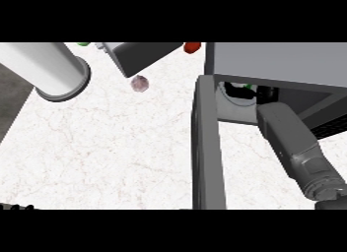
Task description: Pick up the milk, place it into the microwave and close the microwave
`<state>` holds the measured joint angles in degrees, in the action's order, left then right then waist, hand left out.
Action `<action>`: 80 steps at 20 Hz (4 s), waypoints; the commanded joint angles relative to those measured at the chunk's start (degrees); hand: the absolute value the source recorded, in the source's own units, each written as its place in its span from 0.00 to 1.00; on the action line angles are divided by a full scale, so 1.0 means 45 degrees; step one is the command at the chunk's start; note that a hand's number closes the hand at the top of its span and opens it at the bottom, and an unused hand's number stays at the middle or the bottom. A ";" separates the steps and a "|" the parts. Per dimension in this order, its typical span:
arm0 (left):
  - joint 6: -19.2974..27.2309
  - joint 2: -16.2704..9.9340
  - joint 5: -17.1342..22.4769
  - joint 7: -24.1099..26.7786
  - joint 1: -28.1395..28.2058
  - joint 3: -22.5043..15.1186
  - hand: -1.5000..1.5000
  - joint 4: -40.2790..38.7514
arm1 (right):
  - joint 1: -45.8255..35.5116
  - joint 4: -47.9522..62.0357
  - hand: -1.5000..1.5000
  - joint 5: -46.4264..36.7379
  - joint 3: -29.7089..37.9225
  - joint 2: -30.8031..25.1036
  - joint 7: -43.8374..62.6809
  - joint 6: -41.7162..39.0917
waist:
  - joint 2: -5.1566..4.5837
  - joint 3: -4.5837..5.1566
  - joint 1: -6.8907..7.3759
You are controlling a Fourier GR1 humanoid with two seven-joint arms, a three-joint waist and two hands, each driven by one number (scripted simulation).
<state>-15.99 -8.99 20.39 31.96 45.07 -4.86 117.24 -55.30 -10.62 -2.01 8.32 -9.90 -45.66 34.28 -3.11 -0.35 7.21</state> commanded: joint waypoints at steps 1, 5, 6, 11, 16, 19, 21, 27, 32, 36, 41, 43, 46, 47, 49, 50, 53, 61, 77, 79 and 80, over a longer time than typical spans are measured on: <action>-0.0035 -0.0022 0.0166 0.0048 -0.0184 0.0235 0.00 -0.0266 | -0.0135 -0.0176 1.00 0.0232 0.0394 0.0176 -0.0962 0.0651 | -0.0030 0.0002 0.0079; -0.0098 -0.0155 -0.0081 -0.0087 -0.0384 0.0125 0.00 -0.0491 | -0.0767 0.0158 1.00 -0.0214 0.0268 -0.0182 -0.0503 0.2457 | -0.0166 0.0025 0.0308; -0.0164 -0.0250 0.0073 -0.0136 -0.0491 0.0236 0.00 -0.0362 | -0.0748 0.0217 1.00 -0.0275 0.0275 -0.0174 -0.0513 0.2889 | -0.0158 0.0025 0.0279; -0.0206 -0.0196 -0.0041 -0.0099 -0.0530 0.0107 0.00 -0.0515 | -0.0818 0.0381 1.00 -0.0379 0.0410 -0.0209 -0.0414 0.3930 | -0.0149 0.0015 0.0360; -0.0340 -0.0143 0.0123 -0.0104 -0.0696 0.0043 0.00 -0.0820 | -0.0860 0.0364 1.00 -0.0355 0.0601 -0.0352 -0.0466 0.3991 | -0.0233 0.0008 0.0473; -0.0214 -0.0250 -0.0097 -0.0071 -0.0847 0.0191 0.00 -0.0586 | 0.0532 0.2296 0.00 -0.1393 -0.0196 -0.1611 0.2835 0.6715 | -0.0640 0.0256 0.0419; -0.0225 -0.0356 -0.0147 -0.0143 -0.1044 0.0274 0.00 -0.0727 | 0.0611 0.2320 0.00 -0.2083 -0.0898 -0.1245 0.3443 0.7374 | -0.0552 0.0164 0.0740; -0.0221 -0.0340 -0.0305 -0.0176 -0.1347 0.0204 0.00 -0.1113 | -0.0698 0.2170 0.00 -0.3268 -0.2108 -0.0594 0.3420 0.4465 | -0.0259 0.0013 0.0930; -0.0104 -0.0321 -0.0247 -0.0148 -0.1350 0.0393 0.00 -0.0920 | -0.0746 0.2075 0.00 -0.3322 -0.2167 0.0099 0.3109 0.3788 | -0.0254 -0.0027 0.0883; -0.0161 -0.0312 -0.0335 -0.0275 -0.1677 0.0193 0.00 -0.1099 | -0.1117 0.2053 0.00 -0.3316 -0.2162 0.0583 0.3164 0.3294 | -0.0335 -0.0022 0.0853; -0.0171 -0.0302 -0.0293 -0.0034 -0.1491 0.0443 0.00 -0.1228 | -0.1032 0.1720 0.00 -0.3023 -0.1861 0.0792 0.2683 0.2065 | -0.0169 -0.0021 0.0530; -0.0129 -0.0253 -0.0255 -0.0073 -0.1441 0.0390 0.00 -0.0939 | -0.0808 0.1388 0.00 -0.2541 -0.1365 0.0932 0.2386 0.1747 | -0.0152 -0.0051 0.0384; -0.0191 -0.0221 -0.0269 -0.0124 -0.1431 0.0233 0.00 -0.0941 | -0.1000 0.0984 0.00 -0.2106 -0.0910 0.1144 0.2015 0.1093 | -0.0132 -0.0048 0.0335; -0.0172 -0.0233 -0.0149 -0.0145 -0.1458 0.0375 0.00 -0.1056 | -0.0535 0.0816 0.00 -0.1940 -0.0735 0.1277 0.1484 0.1039 | -0.0110 -0.0048 0.0152; -0.0355 -0.0309 -0.0286 -0.0002 -0.1014 0.0282 0.00 -0.1080 | -0.0745 0.0693 0.00 -0.1537 -0.0320 0.1271 0.1526 0.0271 | 0.0025 -0.0032 0.0133; -0.0324 -0.0271 -0.0262 0.0068 -0.1106 0.0311 0.00 -0.0880 | 0.0071 0.0660 0.00 -0.1416 -0.0201 0.1340 0.0775 -0.0118 | 0.0009 -0.0052 -0.0052; -0.0330 -0.0282 -0.0283 0.0198 -0.1135 0.0472 0.00 -0.1055 | 0.0166 0.0477 0.00 -0.0980 0.0242 0.1585 0.0281 -0.0925 | 0.0090 -0.0023 -0.0185; -0.0061 -0.0074 -0.0540 -0.0040 -0.0417 0.0230 0.00 -0.0319 | 0.1860 0.0580 0.00 -0.0096 0.1115 0.1587 -0.1704 -0.3447 | 0.0318 0.0008 -0.0681; -0.0105 0.0198 -0.1769 -0.0345 -0.0032 -0.0570 0.00 -0.0408 | 0.4605 -0.0291 0.00 -0.0381 0.0449 0.1621 -0.3565 -0.7090 | 0.0718 0.0078 -0.1530; 0.0410 0.0356 -0.1825 -0.1239 -0.1023 -0.0540 0.00 -0.0678 | 0.4936 -0.0900 0.00 -0.0382 0.0293 0.1409 -0.3161 -0.7134 | 0.0725 0.0082 -0.1655; 0.0299 0.0285 -0.2203 -0.1207 -0.0627 -0.0858 0.00 -0.0393 | 0.5358 -0.1002 0.00 -0.0318 0.0310 0.1660 -0.3471 -0.7009 | 0.0718 0.0078 -0.1607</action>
<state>-15.60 -8.20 13.14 28.42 43.92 -7.03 115.76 -35.09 -12.67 -3.30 10.82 -3.10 -58.80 5.80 -0.08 -0.04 0.60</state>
